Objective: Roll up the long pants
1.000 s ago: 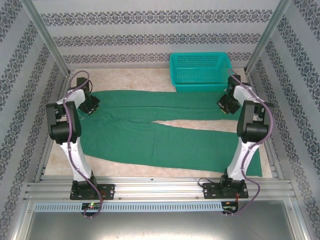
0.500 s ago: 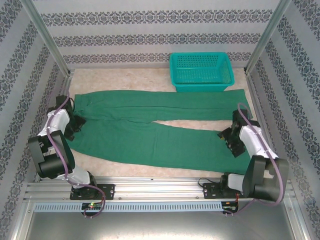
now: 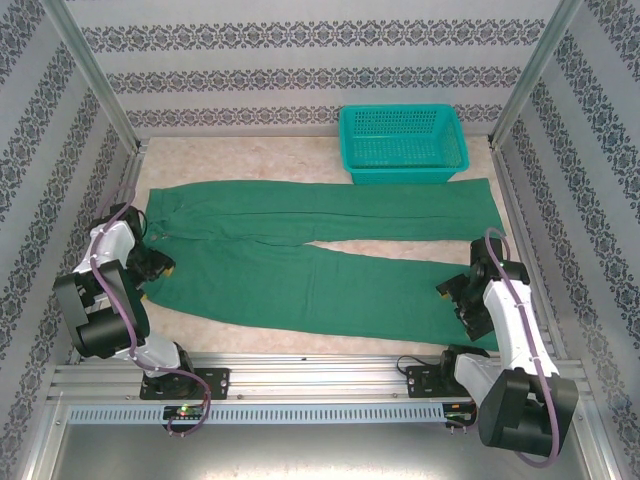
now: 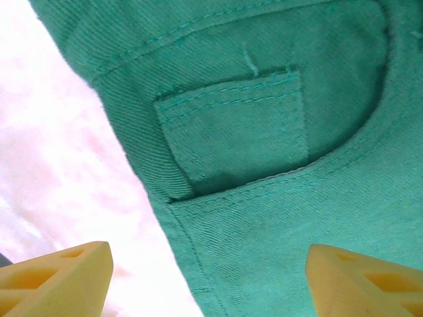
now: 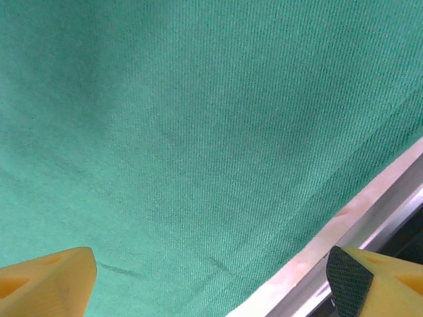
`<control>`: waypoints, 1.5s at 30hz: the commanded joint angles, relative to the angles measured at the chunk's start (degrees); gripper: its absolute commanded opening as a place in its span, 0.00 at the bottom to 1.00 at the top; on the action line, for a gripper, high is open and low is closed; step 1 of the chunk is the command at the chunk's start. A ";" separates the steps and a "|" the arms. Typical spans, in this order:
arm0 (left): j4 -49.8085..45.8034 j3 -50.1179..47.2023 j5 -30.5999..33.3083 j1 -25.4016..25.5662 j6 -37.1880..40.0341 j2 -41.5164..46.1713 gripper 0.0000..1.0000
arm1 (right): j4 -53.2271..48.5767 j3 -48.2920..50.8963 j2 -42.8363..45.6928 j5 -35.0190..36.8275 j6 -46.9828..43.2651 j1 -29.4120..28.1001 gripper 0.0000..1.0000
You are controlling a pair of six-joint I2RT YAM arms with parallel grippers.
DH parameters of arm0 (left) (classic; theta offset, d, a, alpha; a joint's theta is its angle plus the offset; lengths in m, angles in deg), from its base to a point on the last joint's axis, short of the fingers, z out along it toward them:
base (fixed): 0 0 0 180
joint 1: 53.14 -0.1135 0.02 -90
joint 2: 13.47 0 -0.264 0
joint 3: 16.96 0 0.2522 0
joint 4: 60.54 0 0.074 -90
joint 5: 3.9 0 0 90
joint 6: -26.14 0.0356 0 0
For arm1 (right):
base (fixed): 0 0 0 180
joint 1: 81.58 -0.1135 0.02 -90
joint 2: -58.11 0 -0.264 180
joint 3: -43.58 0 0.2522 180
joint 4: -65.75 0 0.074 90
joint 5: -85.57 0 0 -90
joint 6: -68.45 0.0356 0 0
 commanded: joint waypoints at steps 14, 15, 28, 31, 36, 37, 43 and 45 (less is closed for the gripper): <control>11.44 -8.41 -7.92 -3.92 -4.20 -6.54 0.11 | 2.70 0.91 -0.71 -0.22 -0.36 3.35 0.90; 11.37 -7.86 -7.09 -4.07 -4.34 -6.72 0.00 | 2.32 1.86 0.71 -0.50 0.16 4.18 0.90; 12.06 -6.43 -1.60 -5.73 -9.35 -1.89 0.00 | -6.48 1.64 4.53 -0.99 -3.53 9.84 0.98; 14.66 -8.07 -2.97 -5.65 -11.05 -1.82 0.00 | -6.03 0.69 -0.94 -1.50 -5.43 9.76 0.98; 18.98 -11.83 -4.30 -5.57 -12.87 -2.11 0.00 | -4.26 -3.42 -9.22 -0.15 -7.60 9.68 0.81; 19.54 -12.41 -4.35 -5.52 -13.02 -2.23 0.00 | -3.55 -4.14 -10.39 -0.20 -7.75 9.50 0.66; 19.74 -10.89 -4.06 -5.39 -12.72 -3.82 0.00 | 0.76 -8.02 -20.46 0.88 -7.38 6.85 0.13; 19.29 -9.94 -4.13 -5.34 -12.48 -3.65 0.00 | 2.31 -8.71 -23.83 0.55 -6.83 4.82 0.12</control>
